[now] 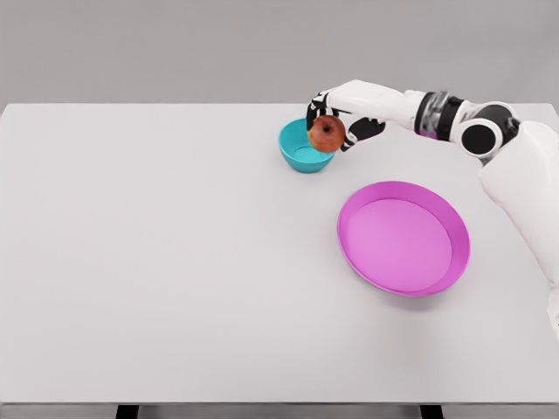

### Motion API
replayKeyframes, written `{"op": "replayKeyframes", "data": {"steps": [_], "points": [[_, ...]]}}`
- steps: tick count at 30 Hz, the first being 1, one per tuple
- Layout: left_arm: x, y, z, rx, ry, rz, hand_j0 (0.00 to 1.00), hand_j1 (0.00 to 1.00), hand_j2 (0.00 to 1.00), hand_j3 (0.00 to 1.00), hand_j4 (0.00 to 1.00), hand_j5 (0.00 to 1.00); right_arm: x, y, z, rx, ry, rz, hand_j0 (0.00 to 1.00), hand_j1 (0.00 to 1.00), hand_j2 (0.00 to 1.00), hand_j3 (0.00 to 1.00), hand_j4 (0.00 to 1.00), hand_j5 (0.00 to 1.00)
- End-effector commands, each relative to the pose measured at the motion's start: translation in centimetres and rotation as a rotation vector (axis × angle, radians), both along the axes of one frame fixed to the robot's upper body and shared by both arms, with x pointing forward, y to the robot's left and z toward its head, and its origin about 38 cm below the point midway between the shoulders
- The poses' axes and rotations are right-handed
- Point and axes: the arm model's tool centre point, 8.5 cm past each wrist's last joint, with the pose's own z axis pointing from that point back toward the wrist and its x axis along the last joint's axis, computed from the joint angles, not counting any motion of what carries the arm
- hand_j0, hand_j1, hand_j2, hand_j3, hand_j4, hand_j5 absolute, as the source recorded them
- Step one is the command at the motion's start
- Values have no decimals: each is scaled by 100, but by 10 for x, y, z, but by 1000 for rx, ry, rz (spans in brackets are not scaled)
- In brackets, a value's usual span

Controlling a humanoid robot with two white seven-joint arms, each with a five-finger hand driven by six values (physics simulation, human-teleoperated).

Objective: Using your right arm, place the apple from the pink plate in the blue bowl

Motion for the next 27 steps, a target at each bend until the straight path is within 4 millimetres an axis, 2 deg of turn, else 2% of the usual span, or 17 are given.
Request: {"op": "replayKeyframes", "data": {"steps": [1,15,27], "points": [[0,0,0,0,0,0,100,100,100,100,100,100,2,4,-1,-1,5,-21,38,38,38,38,38,38],[0,0,0,0,0,1,100,100,100,100,100,100,18,15,-5,-58,33,-134,39,39,39,39,39,39],[0,0,0,0,0,0,100,100,100,100,100,100,27,37,-8,-94,46,-168,39,39,39,39,39,39]]}}
